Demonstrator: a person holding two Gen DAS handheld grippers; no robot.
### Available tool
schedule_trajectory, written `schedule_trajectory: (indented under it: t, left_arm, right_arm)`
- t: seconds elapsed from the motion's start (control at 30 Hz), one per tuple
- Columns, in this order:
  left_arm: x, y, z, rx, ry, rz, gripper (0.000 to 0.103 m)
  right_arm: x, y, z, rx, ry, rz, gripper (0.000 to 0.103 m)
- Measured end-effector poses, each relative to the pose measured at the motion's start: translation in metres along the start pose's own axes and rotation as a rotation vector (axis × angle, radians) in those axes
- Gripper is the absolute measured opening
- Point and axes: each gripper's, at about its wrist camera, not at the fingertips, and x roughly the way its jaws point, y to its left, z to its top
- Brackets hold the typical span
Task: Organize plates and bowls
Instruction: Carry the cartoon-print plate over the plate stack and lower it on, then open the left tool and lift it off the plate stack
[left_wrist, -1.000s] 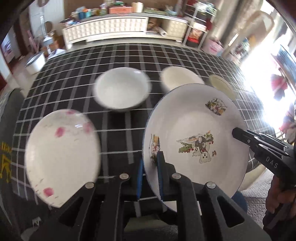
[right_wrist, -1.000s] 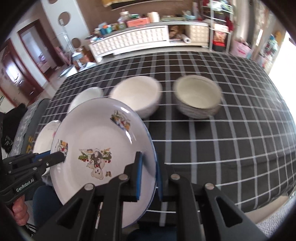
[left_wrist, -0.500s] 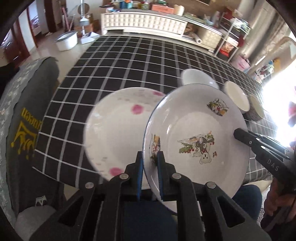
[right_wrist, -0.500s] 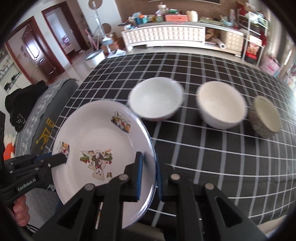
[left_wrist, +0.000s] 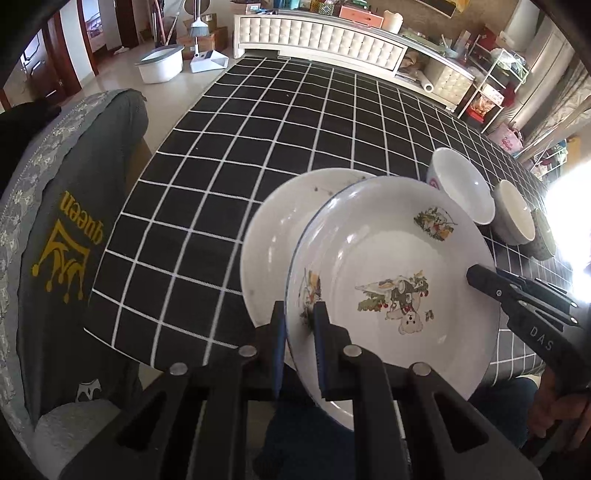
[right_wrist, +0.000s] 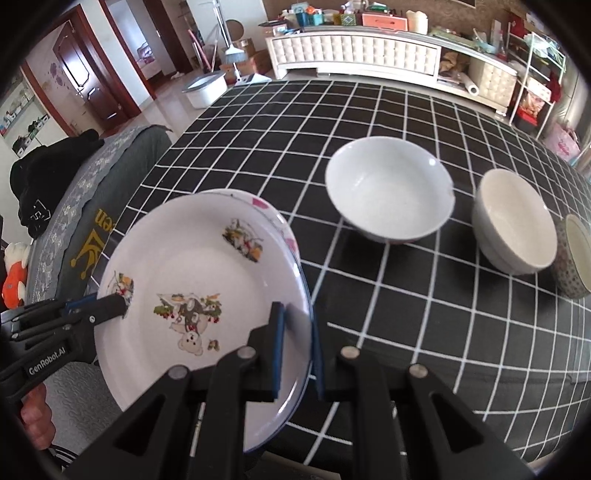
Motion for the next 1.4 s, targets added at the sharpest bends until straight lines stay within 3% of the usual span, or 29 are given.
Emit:
schedule_trajectory:
  t: [0.53,1.27,1.4]
  left_arm:
    - [0.024,0.008,0.030,0.049,0.001,0.050,0.013]
    - [0.036,0.007,0.029,0.068,0.013,0.077,0.013]
    - [0.024,0.005,0.027,0.079,-0.028,0.083,0.014]
  right_arm:
    - [0.027,0.003,0.018,-0.008,0.059,-0.003,0.018]
    - [0.040,0.009,0.017,-0.039,0.083,-0.031,0.019]
    - [0.038,0.012,0.015,-0.063,0.073,-0.048,0.019]
